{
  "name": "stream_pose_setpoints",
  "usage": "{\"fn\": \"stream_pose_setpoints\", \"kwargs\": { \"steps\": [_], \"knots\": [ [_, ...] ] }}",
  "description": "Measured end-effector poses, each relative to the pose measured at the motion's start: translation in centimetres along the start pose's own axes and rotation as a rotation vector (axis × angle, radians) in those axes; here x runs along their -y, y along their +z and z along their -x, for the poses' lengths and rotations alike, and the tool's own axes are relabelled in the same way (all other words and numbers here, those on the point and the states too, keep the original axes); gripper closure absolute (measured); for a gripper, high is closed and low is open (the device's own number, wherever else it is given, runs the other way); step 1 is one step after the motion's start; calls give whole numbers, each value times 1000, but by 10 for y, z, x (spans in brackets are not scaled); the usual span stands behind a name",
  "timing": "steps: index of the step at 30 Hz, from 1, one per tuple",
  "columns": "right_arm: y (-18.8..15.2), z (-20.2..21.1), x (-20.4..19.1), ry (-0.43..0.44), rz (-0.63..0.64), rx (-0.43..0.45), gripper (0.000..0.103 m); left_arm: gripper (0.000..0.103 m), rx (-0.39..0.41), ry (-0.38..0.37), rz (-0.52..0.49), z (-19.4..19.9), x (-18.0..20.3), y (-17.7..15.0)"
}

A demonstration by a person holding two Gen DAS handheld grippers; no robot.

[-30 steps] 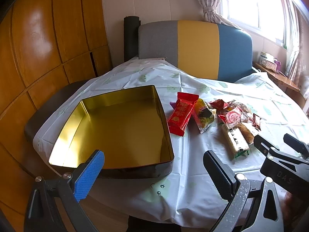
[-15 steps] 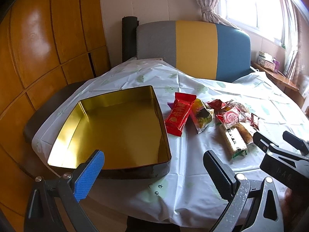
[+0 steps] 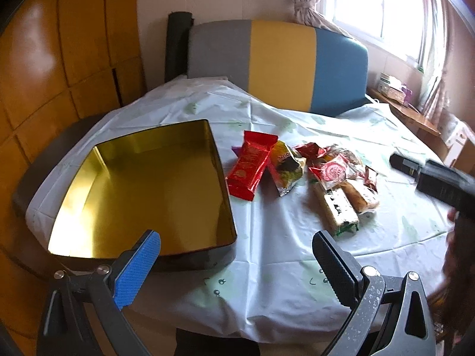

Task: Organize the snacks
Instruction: 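Grasp the red rectangular snack packet with the left tool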

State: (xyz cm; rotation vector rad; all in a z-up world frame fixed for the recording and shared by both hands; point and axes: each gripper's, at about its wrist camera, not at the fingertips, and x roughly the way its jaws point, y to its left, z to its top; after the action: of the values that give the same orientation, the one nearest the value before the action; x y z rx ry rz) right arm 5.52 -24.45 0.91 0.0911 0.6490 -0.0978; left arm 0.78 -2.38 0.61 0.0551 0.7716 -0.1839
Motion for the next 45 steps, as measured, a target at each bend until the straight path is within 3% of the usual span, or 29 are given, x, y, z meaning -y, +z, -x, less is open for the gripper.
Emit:
{"fn": "stream_pose_setpoints", "kwargs": {
  "steps": [1, 5, 10, 13, 15, 17, 25, 29, 30, 31, 32, 36, 42, 45],
  "knots": [
    [7, -3, 8, 13, 1, -10, 5, 1, -8, -11, -13, -2, 0, 2],
    [28, -21, 43, 19, 3, -58, 5, 21, -50, -56, -56, -12, -1, 19],
    [32, -46, 78, -1, -19, -94, 6, 30, -60, -130, -146, -27, 7, 50],
    [27, -58, 91, -4, -62, -113, 7, 35, -56, -124, -247, -46, 20, 73],
    [28, -63, 96, 9, -84, -143, 14, 46, -83, -126, -299, -65, 27, 84],
    [31, -63, 97, 26, -96, -134, 14, 63, -150, -156, -340, -90, 34, 95],
    [37, -62, 105, 76, -150, -128, 14, 63, -335, -123, -431, -175, 42, 109],
    [39, -62, 108, 91, -166, -132, 14, 52, -367, -99, -447, -197, 39, 110],
    [40, -62, 108, 94, -168, -132, 14, 52, -372, -93, -453, -201, 39, 109],
    [40, -62, 108, 94, -167, -131, 14, 58, -378, -94, -457, -207, 41, 109],
    [40, -61, 107, 92, -164, -126, 14, 63, -380, -92, -464, -210, 43, 107],
    [40, -59, 105, 71, -136, -113, 15, 65, -306, -124, -423, -199, 42, 107],
    [32, -67, 84, 70, -27, -163, 31, 65, -167, -191, -273, -143, 25, 105],
    [27, -73, 60, 138, 25, -201, 37, 65, -119, -231, -218, -113, 16, 95]
  ]
}}
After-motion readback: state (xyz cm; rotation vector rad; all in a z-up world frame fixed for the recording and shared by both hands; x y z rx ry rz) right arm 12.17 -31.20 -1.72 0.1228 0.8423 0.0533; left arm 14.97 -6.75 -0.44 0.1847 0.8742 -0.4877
